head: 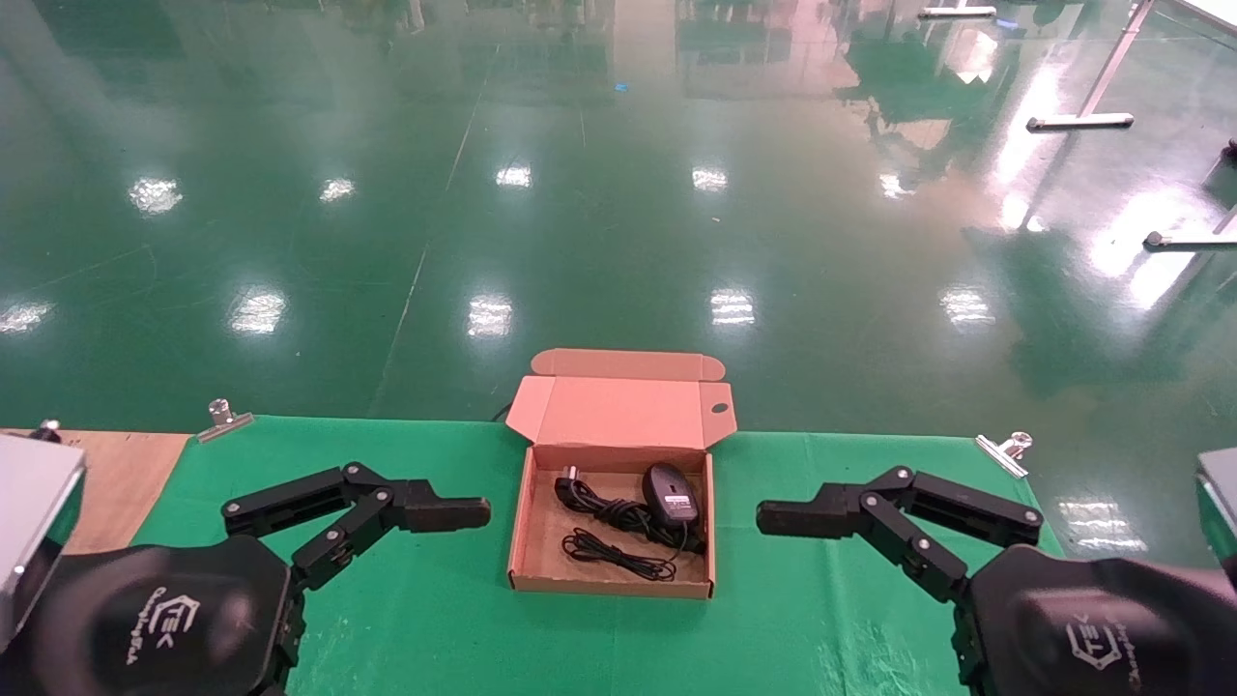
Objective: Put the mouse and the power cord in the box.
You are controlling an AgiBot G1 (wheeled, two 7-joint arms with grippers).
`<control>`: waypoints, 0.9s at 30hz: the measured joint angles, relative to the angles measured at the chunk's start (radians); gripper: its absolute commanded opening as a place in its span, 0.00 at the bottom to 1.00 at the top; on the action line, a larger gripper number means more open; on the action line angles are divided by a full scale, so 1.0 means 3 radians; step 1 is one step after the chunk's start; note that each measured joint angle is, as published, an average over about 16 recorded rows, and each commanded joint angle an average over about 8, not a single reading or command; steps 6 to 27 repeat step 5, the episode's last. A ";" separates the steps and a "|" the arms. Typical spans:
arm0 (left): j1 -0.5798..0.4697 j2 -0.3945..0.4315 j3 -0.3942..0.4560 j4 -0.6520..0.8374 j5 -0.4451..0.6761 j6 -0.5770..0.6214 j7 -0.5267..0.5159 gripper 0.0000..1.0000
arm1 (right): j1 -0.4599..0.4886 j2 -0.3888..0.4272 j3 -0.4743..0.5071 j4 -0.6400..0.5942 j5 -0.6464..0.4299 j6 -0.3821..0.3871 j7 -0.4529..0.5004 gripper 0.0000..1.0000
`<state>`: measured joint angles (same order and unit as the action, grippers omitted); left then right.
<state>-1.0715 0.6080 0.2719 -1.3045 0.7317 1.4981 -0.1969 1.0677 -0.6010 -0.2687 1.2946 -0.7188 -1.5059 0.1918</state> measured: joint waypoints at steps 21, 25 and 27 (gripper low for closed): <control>0.0012 -0.0012 -0.0025 -0.0063 0.0005 0.0009 -0.0040 1.00 | -0.0027 0.0042 0.0044 0.0041 0.0045 -0.0040 0.0028 1.00; 0.0012 -0.0012 -0.0025 -0.0063 0.0005 0.0009 -0.0040 1.00 | -0.0027 0.0042 0.0044 0.0041 0.0045 -0.0040 0.0028 1.00; 0.0012 -0.0012 -0.0025 -0.0063 0.0005 0.0009 -0.0040 1.00 | -0.0027 0.0042 0.0044 0.0041 0.0045 -0.0040 0.0028 1.00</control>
